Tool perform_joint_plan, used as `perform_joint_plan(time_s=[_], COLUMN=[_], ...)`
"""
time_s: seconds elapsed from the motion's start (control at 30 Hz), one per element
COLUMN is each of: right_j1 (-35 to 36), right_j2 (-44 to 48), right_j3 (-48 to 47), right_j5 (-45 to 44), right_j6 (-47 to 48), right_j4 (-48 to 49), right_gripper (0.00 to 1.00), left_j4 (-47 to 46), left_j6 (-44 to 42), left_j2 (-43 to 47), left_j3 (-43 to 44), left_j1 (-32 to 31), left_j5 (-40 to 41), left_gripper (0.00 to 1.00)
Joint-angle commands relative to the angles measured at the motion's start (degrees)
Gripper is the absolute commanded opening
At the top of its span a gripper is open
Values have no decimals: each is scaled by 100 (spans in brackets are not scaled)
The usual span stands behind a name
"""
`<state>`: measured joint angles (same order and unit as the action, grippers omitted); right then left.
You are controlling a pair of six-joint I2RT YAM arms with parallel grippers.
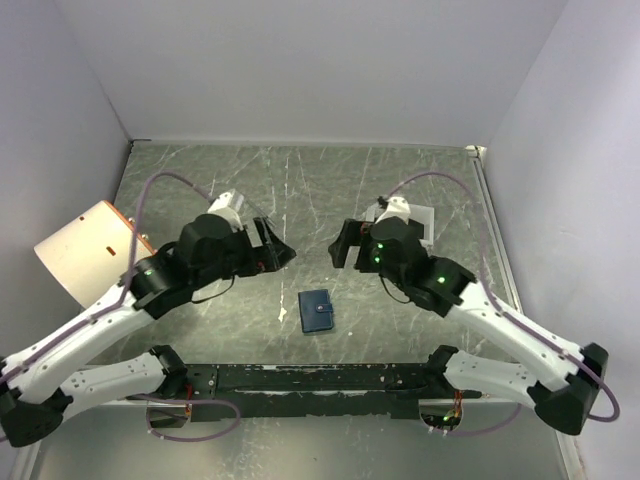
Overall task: Put the credit cards into the card holder
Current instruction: Reset both arms
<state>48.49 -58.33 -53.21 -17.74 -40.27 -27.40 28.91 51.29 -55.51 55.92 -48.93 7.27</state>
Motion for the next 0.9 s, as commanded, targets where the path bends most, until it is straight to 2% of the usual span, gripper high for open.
perform_joint_plan(time_s=[0.0, 0.2, 0.37, 0.87], right_j1=[-12, -11, -7, -6], right_j2=[563, 1152, 1353, 987], right_j3=[-358, -209, 169, 69], right_j5=[-876, -706, -434, -645], right_j6=[122, 193, -190, -427], right_j4=[-477, -270, -138, -282], right_gripper=[100, 100, 100, 100], left_j4=[336, -16, -209, 25], left_j6=[-655, -975, -965, -757], left_j2=[618, 1566, 2107, 2219], left_j3=[189, -59, -495, -759], left_j1=[-16, -13, -19, -12], left_j5=[89, 54, 35, -117], left_gripper=[99, 100, 100, 100])
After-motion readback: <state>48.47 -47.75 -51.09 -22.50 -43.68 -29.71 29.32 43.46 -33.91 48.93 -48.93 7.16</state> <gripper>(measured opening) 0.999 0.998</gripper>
